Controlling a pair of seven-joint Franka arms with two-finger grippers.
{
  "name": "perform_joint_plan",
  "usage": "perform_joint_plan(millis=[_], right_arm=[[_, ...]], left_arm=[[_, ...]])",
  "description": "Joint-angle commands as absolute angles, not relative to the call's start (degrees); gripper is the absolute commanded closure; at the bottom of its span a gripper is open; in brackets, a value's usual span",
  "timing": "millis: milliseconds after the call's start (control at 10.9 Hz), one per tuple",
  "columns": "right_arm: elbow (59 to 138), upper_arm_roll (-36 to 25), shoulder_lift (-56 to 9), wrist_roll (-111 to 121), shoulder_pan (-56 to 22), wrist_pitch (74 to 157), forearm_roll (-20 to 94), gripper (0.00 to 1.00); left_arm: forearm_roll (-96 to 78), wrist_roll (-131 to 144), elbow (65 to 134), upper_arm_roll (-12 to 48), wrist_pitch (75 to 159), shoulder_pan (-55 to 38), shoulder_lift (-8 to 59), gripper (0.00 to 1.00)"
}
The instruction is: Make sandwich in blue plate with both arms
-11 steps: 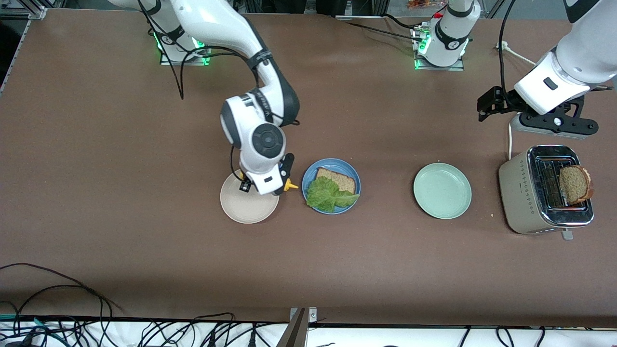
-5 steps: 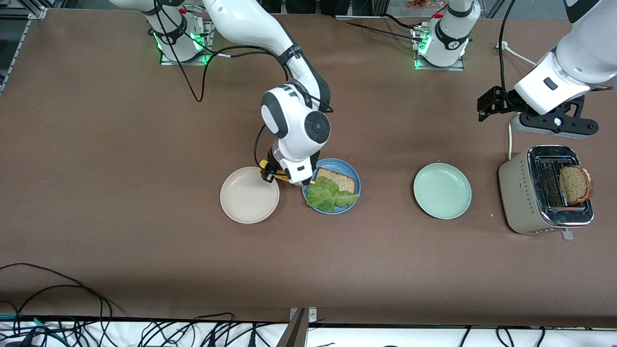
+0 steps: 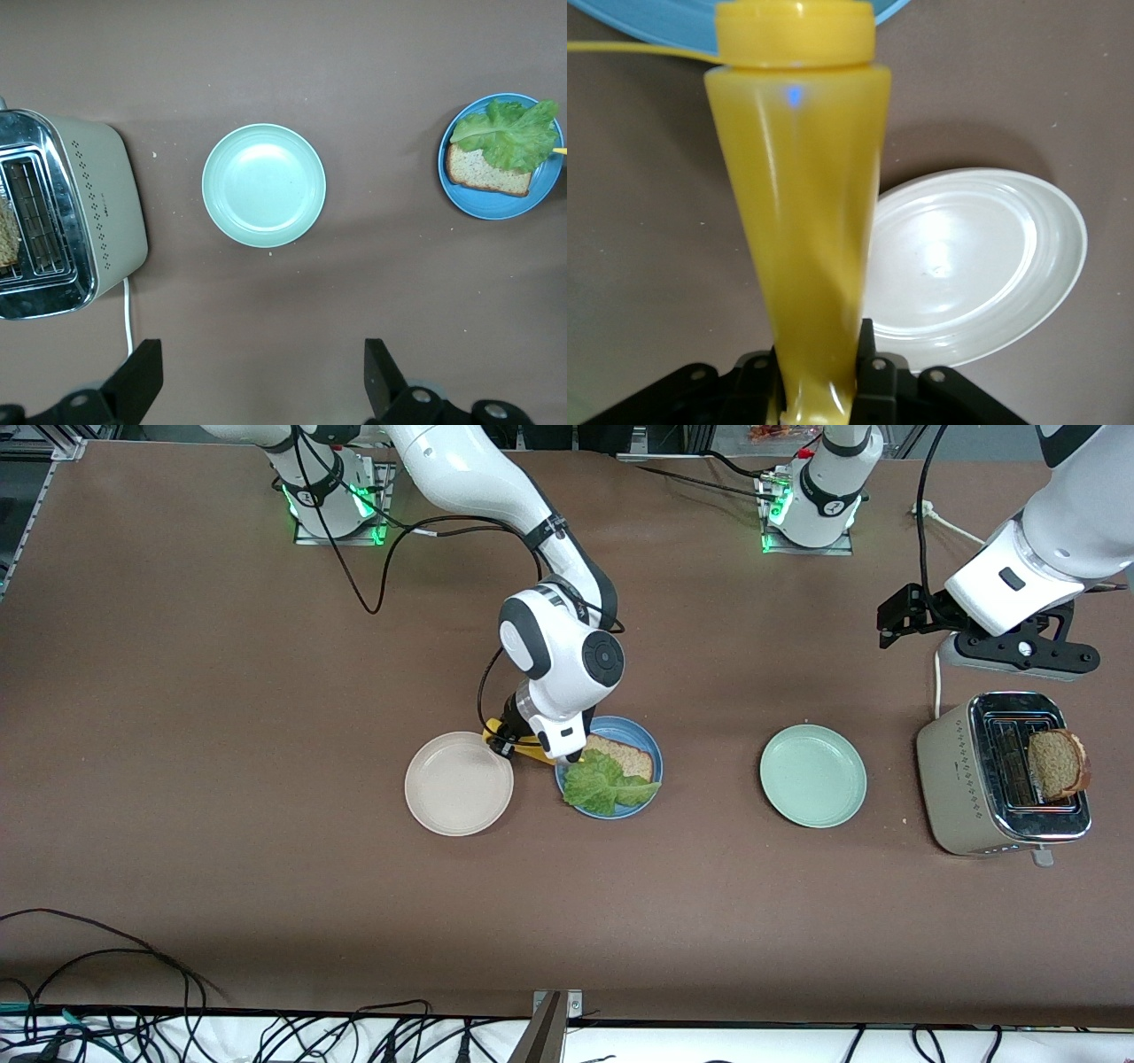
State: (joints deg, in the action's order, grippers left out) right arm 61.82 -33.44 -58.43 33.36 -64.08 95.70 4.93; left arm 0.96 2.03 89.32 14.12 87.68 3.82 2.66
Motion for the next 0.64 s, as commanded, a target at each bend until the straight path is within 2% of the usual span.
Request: perform_joint_plan(millis=[0,551], right_arm=[[59.2,-34.7,-59.8,32.5,-64.4,94.7,4.0,1.00],[59.2,-34.7,-59.9,32.7,-63.6,96.6,4.1,1.00]], left_arm=[[0.3,2.5,88.5,14.1,86.7,3.8,2.5,0.00],[0.3,2.5,88.5,14.1,86.7,3.8,2.5,0.00]])
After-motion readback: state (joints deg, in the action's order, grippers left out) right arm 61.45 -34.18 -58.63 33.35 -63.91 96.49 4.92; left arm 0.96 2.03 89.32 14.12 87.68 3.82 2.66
